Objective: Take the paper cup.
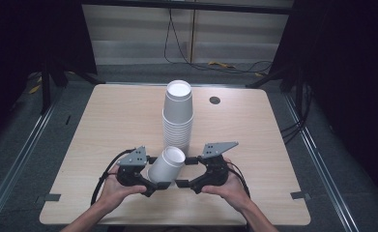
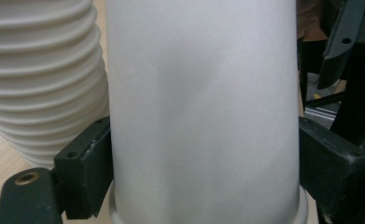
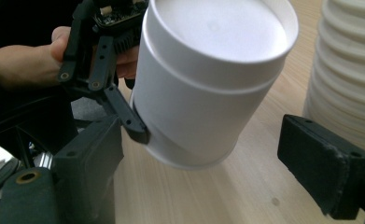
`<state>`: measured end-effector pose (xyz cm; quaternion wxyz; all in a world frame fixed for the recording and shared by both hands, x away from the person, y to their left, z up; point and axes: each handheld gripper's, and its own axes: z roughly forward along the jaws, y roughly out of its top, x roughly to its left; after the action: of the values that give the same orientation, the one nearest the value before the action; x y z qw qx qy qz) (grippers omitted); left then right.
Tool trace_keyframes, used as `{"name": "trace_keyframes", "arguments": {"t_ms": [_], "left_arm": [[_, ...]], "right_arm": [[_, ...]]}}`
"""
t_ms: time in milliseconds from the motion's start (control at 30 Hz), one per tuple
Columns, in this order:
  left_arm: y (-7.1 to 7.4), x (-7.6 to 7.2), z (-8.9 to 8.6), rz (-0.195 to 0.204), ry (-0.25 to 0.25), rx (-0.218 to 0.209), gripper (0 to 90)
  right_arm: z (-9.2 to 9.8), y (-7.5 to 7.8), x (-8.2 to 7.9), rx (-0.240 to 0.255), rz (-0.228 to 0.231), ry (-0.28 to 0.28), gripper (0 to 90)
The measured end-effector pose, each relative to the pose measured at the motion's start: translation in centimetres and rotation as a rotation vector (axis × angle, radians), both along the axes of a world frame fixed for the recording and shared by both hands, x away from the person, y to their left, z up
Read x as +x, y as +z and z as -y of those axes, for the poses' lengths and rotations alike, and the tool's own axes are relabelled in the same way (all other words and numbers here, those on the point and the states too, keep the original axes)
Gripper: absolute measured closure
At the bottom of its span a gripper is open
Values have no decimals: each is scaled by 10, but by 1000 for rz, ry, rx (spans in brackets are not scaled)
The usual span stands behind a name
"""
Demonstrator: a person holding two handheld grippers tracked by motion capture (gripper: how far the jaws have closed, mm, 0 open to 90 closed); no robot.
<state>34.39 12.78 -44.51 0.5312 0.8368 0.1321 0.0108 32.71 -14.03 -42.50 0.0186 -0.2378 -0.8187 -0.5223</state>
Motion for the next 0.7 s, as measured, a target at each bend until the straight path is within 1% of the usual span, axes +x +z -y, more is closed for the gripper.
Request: {"name": "trace_keyframes", "arguments": {"t_ms": [67, 100, 233, 267, 300, 333, 367, 433, 500, 533, 600, 667, 700], "left_arm": [[2, 3, 1, -1, 2, 6, 145], [4, 4, 1, 0, 2, 13, 145], [8, 7, 5, 4, 5, 64, 147], [8, 9, 5, -2, -6, 73, 147], [9, 10, 7, -2, -3, 96, 147], [10, 10, 8, 8, 6, 130, 147], [11, 11, 9, 20, 0, 158, 147], [11, 12, 10, 14, -16, 167, 148], [11, 12, 11, 14, -16, 172, 148], [11, 12, 11, 16, -22, 179, 148], [12, 13, 11, 26, -31, 196, 148], [15, 12, 11, 3, -32, 194, 148], [17, 11, 11, 8, -38, 207, 148]], "right_arm": [[3, 1, 0, -12, 1, -5, 147], [4, 2, 0, -26, -1, -3, 164], [11, 3, -1, -40, -10, -17, 169], [13, 4, -1, -41, -11, -18, 169], [15, 5, -2, -47, -9, -19, 167], [18, 5, -2, -57, -6, -24, 165], [20, 5, -2, -63, -7, -26, 162], [24, 5, -3, -68, -7, -32, 148], [27, 3, -3, -81, -13, -39, 147], [29, 3, -3, -96, -12, -41, 145], [32, 2, -2, -106, -14, -47, 147], [32, 1, -1, -121, -14, -47, 157], [31, 1, 0, -129, -16, -41, 169]]}}
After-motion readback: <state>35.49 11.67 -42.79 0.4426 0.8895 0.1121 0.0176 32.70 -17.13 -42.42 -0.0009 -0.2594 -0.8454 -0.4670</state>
